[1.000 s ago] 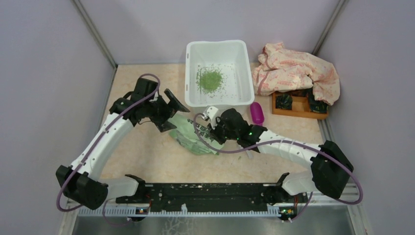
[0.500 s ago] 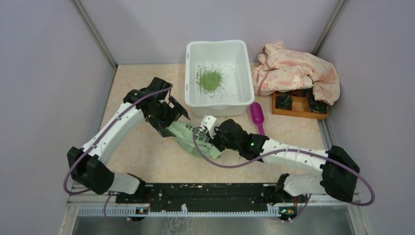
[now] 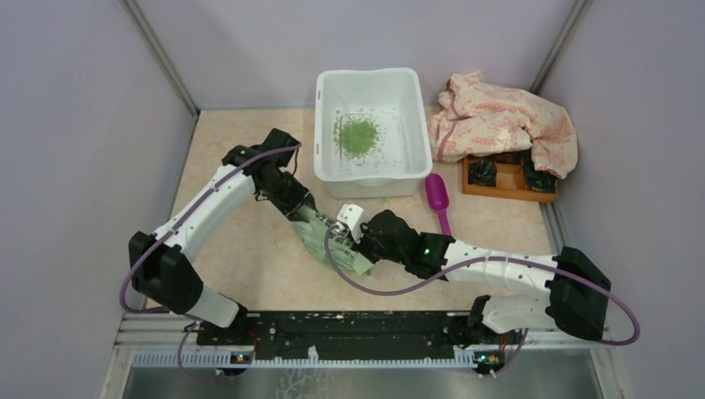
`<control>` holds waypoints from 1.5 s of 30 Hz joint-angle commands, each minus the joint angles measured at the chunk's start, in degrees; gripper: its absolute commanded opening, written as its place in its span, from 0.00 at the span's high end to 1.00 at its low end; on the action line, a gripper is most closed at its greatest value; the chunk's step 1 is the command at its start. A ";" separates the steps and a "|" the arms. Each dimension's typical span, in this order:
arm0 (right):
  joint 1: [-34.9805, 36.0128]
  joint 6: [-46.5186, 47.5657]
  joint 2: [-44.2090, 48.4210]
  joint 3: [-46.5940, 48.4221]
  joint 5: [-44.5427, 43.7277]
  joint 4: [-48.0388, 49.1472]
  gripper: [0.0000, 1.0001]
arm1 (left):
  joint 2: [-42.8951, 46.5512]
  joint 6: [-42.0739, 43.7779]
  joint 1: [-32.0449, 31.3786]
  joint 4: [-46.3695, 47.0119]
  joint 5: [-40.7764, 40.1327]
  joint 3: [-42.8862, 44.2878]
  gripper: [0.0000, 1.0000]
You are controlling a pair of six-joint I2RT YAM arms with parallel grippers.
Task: Fill the litter box with clean litter
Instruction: Close the cat litter bag at the center of the board.
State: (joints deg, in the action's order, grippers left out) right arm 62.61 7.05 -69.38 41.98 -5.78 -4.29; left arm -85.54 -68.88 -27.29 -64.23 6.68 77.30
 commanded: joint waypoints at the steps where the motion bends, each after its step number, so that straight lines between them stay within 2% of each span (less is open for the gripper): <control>1: 1.62 0.68 2.12 0.89 1.30 3.83 1.00 | -1.85 -0.89 -0.14 -1.27 -1.97 4.04 0.65; 8: 1.64 -0.73 4.23 1.46 5.32 2.44 0.99 | -3.31 1.24 0.39 -3.15 -2.86 5.86 0.80; 9: 1.68 -1.33 4.25 1.78 5.57 1.75 0.94 | -3.18 1.54 0.58 -2.95 -2.74 5.52 0.81; 12: 1.65 -3.93 4.15 3.14 7.42 -1.48 0.63 | -2.72 2.45 1.29 -2.75 -2.24 4.77 0.82; 14: 1.64 -5.59 4.46 3.37 7.92 -2.81 0.53 | -2.01 2.96 1.88 -2.48 -2.13 4.35 0.82; 16: 1.64 -6.58 4.69 3.46 8.32 -3.76 0.49 | -1.01 3.38 2.51 -1.73 -1.90 3.76 0.82; 21: 1.66 -10.31 5.03 2.55 7.51 -5.19 0.49 | 0.32 4.79 3.83 -0.54 -1.31 3.23 0.82; 27: 1.61 -11.87 3.30 1.44 4.56 -6.67 0.50 | 1.41 6.01 4.84 -0.20 -0.97 1.98 0.82; 29: 1.58 -12.09 2.15 1.44 3.66 -7.28 0.55 | 1.87 6.13 5.04 0.54 -0.78 1.17 0.82; 31: 1.56 -12.52 1.34 1.88 1.85 -7.95 0.70 | 2.14 6.22 5.15 1.00 -0.62 0.45 0.82; 33: 1.55 -12.59 0.78 2.36 0.23 -8.70 0.92 | 2.05 6.22 5.18 1.16 -0.45 -0.04 0.83; 34: 1.50 -12.54 0.66 2.55 -0.45 -8.95 0.99 | 2.06 6.22 5.22 1.20 -0.44 -0.30 0.83; 40: 1.51 -9.05 0.63 3.71 -5.15 -9.82 1.00 | 1.78 5.97 5.14 1.60 -2.06 -0.19 0.82; 45: 1.16 -0.52 -0.01 5.50 -6.17 -7.64 1.00 | 1.13 6.57 6.12 3.18 -4.76 0.37 0.81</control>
State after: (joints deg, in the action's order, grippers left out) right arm 63.64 -0.75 -68.95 44.14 -8.38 -12.25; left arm -84.42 -63.07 -22.76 -62.04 7.22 77.36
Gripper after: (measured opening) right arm 0.008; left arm 0.193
